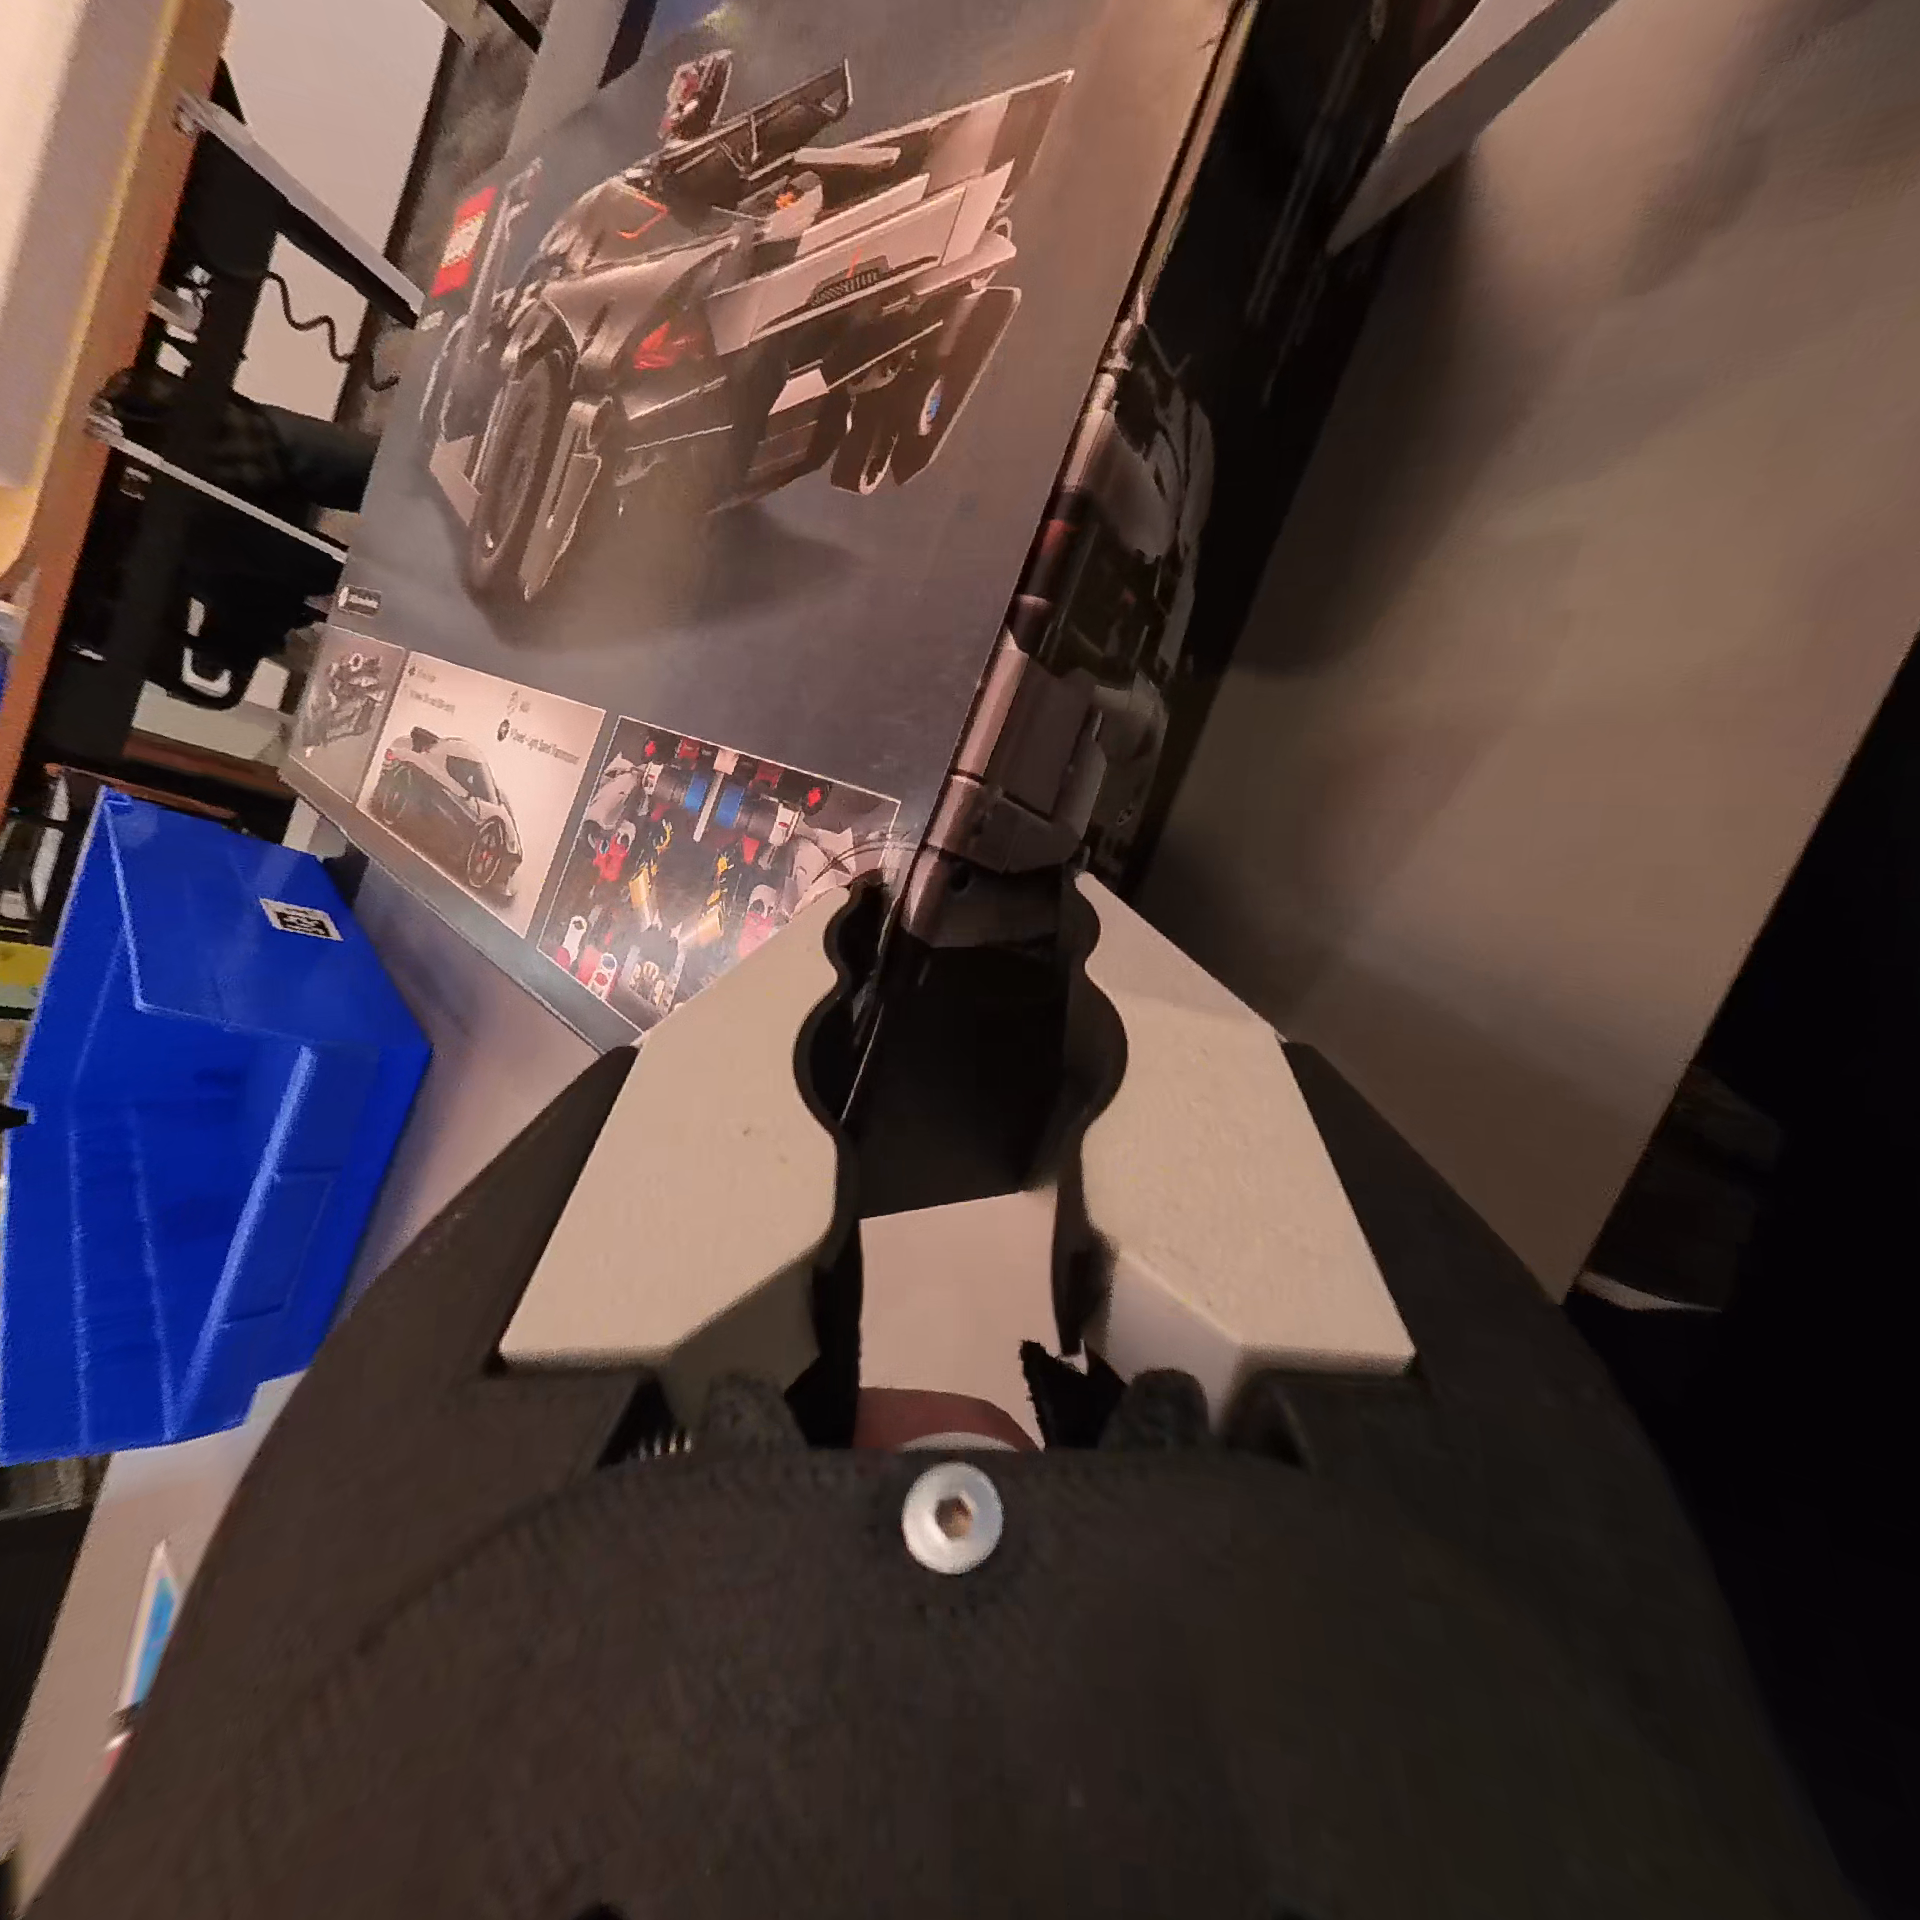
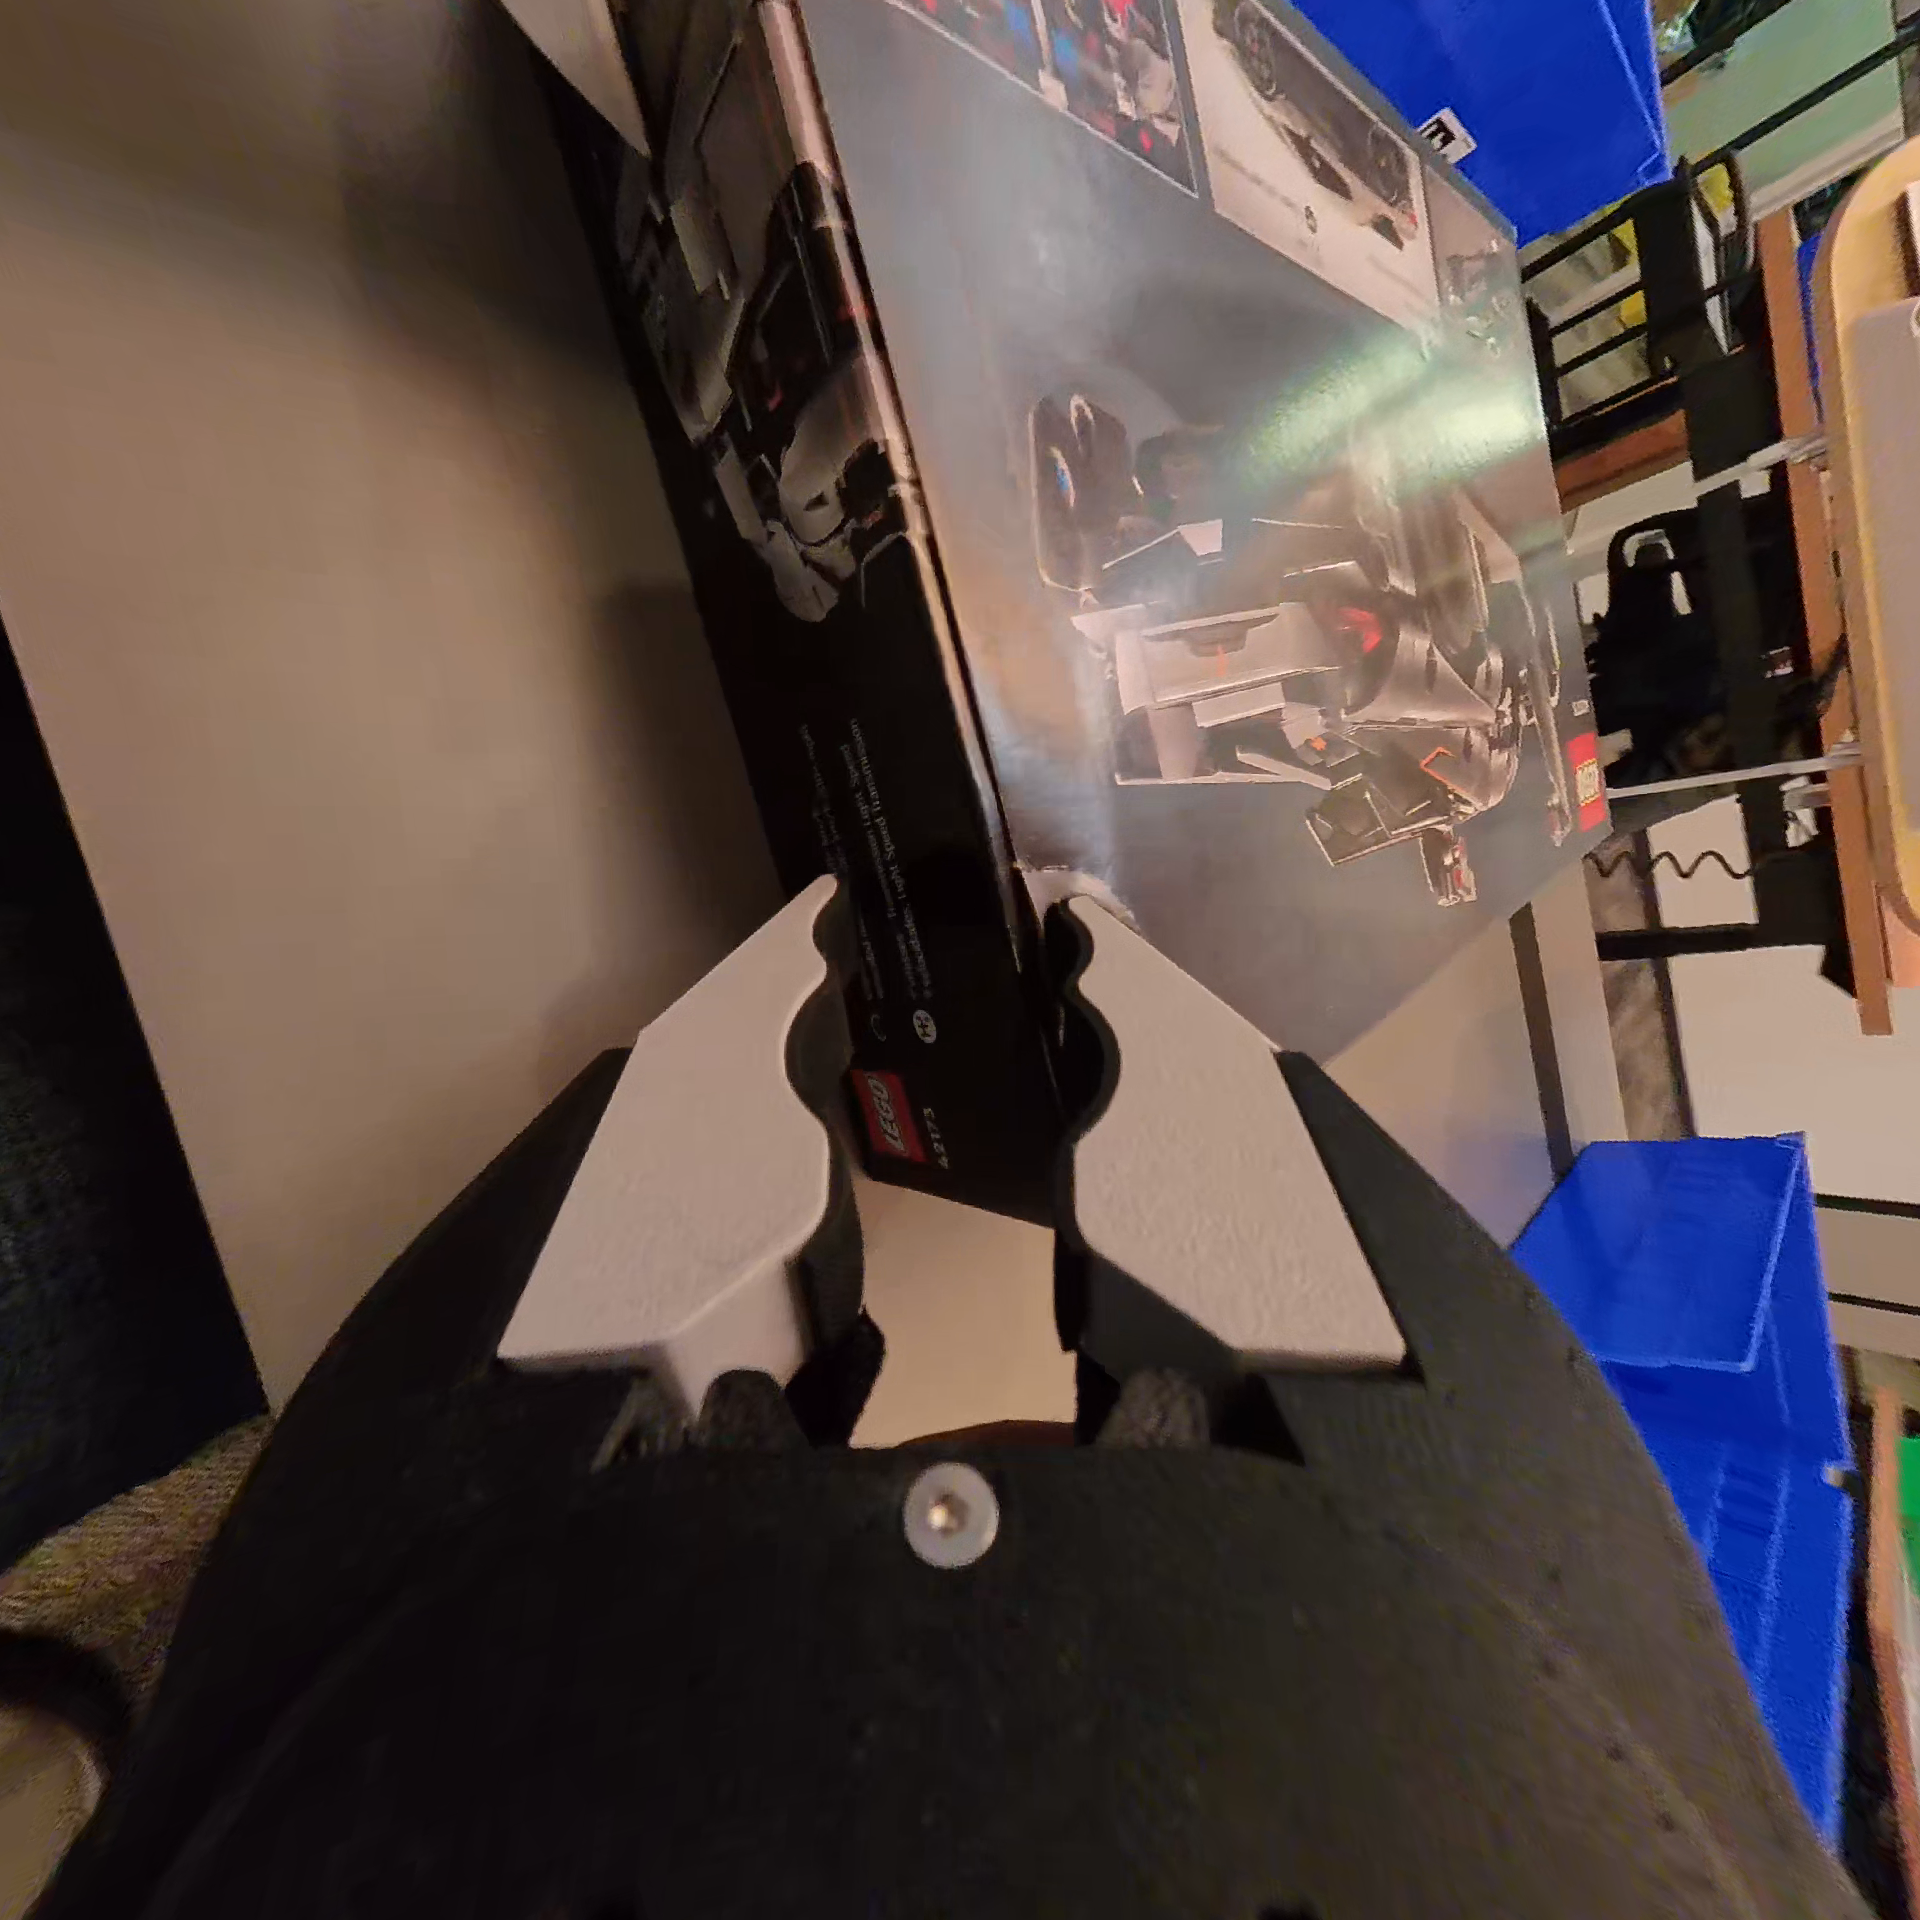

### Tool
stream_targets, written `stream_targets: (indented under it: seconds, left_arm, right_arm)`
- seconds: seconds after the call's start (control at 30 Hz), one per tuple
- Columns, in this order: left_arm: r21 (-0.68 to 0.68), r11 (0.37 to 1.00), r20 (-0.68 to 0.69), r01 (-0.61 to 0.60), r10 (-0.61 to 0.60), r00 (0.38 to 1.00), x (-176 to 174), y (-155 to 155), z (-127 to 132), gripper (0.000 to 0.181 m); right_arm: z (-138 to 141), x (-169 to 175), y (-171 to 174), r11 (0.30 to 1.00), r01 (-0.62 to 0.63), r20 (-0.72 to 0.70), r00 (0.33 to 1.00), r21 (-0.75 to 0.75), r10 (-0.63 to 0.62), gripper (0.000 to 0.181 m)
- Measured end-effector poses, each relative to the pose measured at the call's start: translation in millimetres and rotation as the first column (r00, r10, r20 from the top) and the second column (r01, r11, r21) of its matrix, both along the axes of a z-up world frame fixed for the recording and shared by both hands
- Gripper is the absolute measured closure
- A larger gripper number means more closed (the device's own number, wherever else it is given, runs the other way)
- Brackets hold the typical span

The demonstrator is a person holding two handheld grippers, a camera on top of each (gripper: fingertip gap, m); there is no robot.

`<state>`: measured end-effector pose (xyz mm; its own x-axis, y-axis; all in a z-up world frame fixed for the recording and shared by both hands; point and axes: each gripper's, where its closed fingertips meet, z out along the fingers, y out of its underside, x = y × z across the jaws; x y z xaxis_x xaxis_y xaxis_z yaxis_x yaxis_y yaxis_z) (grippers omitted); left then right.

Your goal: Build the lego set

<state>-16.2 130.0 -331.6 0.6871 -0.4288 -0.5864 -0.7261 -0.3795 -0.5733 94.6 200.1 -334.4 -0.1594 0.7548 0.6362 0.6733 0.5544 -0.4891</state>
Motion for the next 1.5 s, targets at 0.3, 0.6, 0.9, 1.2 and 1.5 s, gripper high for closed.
stream_targets:
  seconds: [0.3, 0.6, 0.9, 1.2, 1.5]
  left_arm:
    - [0.071, 0.995, 0.151, -0.067, 0.056, 0.987, 0.5, 3.9, 4.3, 0.147]
    - [0.023, 1.0, -0.015, 0.012, -0.011, 1.0, -7.4, 3.3, -1.4, 0.139]
    - [-0.262, 0.96, -0.221, 0.1, -0.161, 0.962, -15.3, -2.1, -10.2, 0.15]
    - [-0.512, 0.832, -0.129, 0.214, -0.32, 0.939, -17.2, -6.0, -10.8, 0.163]
    - [-0.642, 0.713, 0.003, 0.283, -0.366, 0.931, -15.7, -7.6, -12.4, 0.173]
  right_arm:
    - [6.1, -3.5, -1.1, 0.996, 0.013, -0.068, 0.997, -0.084, -0.019, 0.151]
    - [0.2, 3.4, 1.8, 0.999, -0.04, 0.115, 0.992, -0.023, 0.043, 0.152]
    - [-2.6, 6.3, 3.2, 0.996, -0.086, 0.237, 0.967, -0.02, 0.088, 0.158]
    - [-4.3, 8.5, 1.9, 0.981, -0.128, 0.309, 0.936, -0.144, 0.167, 0.164]
    - [-6.3, 8.8, 1.7, 0.975, -0.112, 0.331, 0.928, -0.193, 0.172, 0.167]
